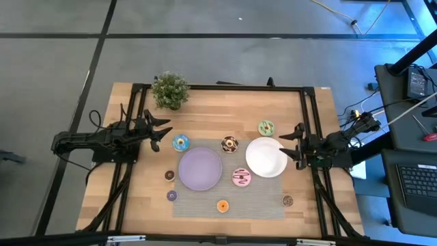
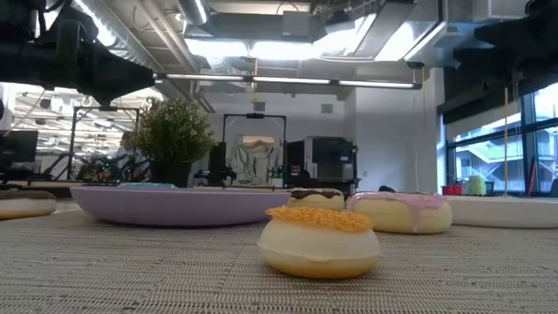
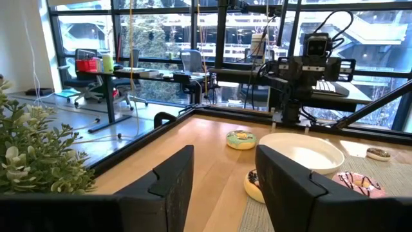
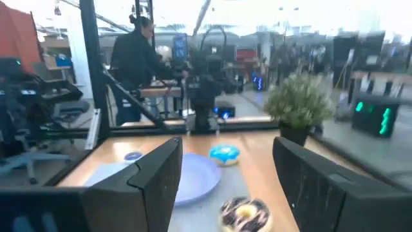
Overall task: Pick & Place donuts
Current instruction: Put the large green donut on the white plate
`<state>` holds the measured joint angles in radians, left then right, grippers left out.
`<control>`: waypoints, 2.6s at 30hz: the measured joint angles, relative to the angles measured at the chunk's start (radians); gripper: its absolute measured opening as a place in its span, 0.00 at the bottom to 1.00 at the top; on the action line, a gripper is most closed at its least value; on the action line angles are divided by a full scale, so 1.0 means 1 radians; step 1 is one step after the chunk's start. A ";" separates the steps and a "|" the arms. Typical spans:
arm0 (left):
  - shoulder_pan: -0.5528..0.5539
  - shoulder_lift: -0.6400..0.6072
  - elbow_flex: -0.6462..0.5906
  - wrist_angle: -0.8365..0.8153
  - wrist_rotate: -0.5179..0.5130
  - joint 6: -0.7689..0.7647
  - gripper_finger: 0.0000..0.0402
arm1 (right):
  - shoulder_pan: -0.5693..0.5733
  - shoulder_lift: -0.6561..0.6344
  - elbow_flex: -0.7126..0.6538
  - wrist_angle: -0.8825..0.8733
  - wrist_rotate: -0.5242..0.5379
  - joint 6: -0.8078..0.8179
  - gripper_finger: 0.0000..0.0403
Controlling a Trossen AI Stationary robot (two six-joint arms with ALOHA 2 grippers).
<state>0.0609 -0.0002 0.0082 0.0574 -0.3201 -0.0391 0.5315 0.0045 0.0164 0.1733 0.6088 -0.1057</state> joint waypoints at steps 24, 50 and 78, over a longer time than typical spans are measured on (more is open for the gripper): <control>0.000 0.000 0.000 0.000 0.001 0.000 0.40 | -0.156 0.133 0.213 0.047 0.432 0.290 0.60; 0.000 0.000 0.000 0.100 -0.175 -0.254 0.39 | -0.877 0.954 0.692 -0.974 -0.376 0.994 0.44; 0.000 0.029 0.000 0.095 -0.211 -0.254 0.39 | -1.037 1.430 0.692 -0.790 -0.476 0.857 0.77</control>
<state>0.0608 0.0288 0.0082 0.1528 -0.5316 -0.2932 -0.5053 1.4348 0.7083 -0.6170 0.1324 0.7513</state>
